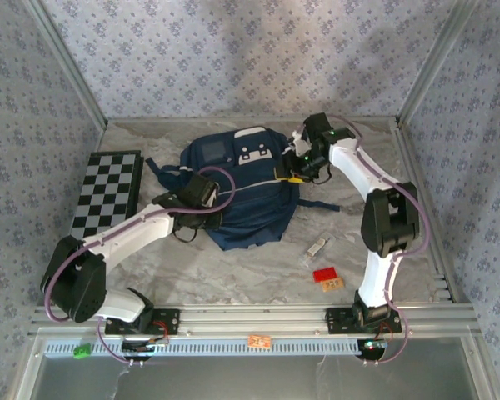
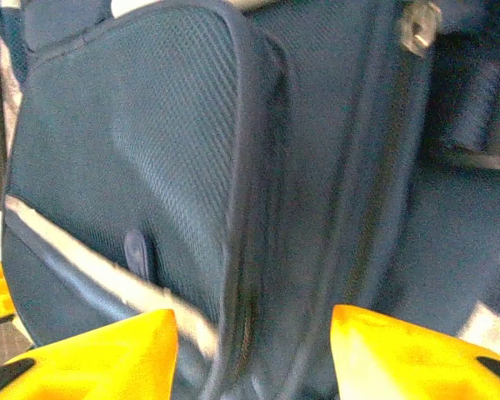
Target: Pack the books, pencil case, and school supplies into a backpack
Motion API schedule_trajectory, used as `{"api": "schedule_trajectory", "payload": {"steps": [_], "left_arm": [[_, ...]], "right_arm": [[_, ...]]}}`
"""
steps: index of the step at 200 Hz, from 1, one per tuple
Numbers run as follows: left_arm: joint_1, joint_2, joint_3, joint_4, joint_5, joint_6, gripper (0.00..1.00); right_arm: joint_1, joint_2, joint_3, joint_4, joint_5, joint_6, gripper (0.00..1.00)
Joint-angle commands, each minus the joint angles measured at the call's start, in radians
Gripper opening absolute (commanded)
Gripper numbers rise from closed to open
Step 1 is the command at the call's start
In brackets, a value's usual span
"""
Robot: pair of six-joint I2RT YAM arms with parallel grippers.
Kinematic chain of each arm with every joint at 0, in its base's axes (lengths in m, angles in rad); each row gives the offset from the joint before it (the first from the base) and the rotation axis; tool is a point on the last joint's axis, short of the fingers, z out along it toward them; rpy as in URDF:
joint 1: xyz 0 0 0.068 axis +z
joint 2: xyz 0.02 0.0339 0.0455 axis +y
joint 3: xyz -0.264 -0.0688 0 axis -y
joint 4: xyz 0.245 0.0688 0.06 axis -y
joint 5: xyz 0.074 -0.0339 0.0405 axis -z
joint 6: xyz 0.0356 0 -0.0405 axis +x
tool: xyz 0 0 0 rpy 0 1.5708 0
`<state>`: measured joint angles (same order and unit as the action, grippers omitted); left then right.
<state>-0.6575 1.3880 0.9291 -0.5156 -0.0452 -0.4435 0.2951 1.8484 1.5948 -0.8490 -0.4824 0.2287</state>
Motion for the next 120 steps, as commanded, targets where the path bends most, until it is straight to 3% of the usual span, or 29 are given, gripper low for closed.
{"api": "schedule_trajectory", "payload": {"steps": [1, 12, 28, 39, 50, 75, 120], "left_arm": [[-0.018, -0.082, 0.041, -0.103, -0.118, 0.038, 0.43], [-0.017, -0.132, 0.019, -0.115, -0.149, 0.025, 0.65], [-0.050, -0.188, 0.002, -0.108, -0.157, 0.029, 0.70], [-0.098, -0.210, 0.007, -0.097, -0.247, 0.066, 0.76], [-0.115, -0.204, 0.017, -0.077, -0.322, 0.119, 0.79], [-0.101, -0.108, 0.066, 0.010, -0.245, 0.321, 0.82], [-0.102, 0.027, 0.148, 0.133, -0.174, 0.450, 0.84]], "right_arm": [[0.010, -0.235, -0.141, -0.033, 0.210, 0.097, 0.63], [0.019, -0.333, -0.253, -0.052, 0.312, 0.162, 0.72], [0.045, -0.464, -0.434, -0.060, 0.398, 0.255, 0.81], [0.066, -0.554, -0.559, -0.030, 0.421, 0.331, 0.84], [0.100, -0.630, -0.683, 0.037, 0.439, 0.412, 0.87], [0.143, -0.646, -0.825, 0.150, 0.438, 0.524, 0.93], [0.203, -0.590, -0.915, 0.289, 0.514, 0.617, 0.95]]}}
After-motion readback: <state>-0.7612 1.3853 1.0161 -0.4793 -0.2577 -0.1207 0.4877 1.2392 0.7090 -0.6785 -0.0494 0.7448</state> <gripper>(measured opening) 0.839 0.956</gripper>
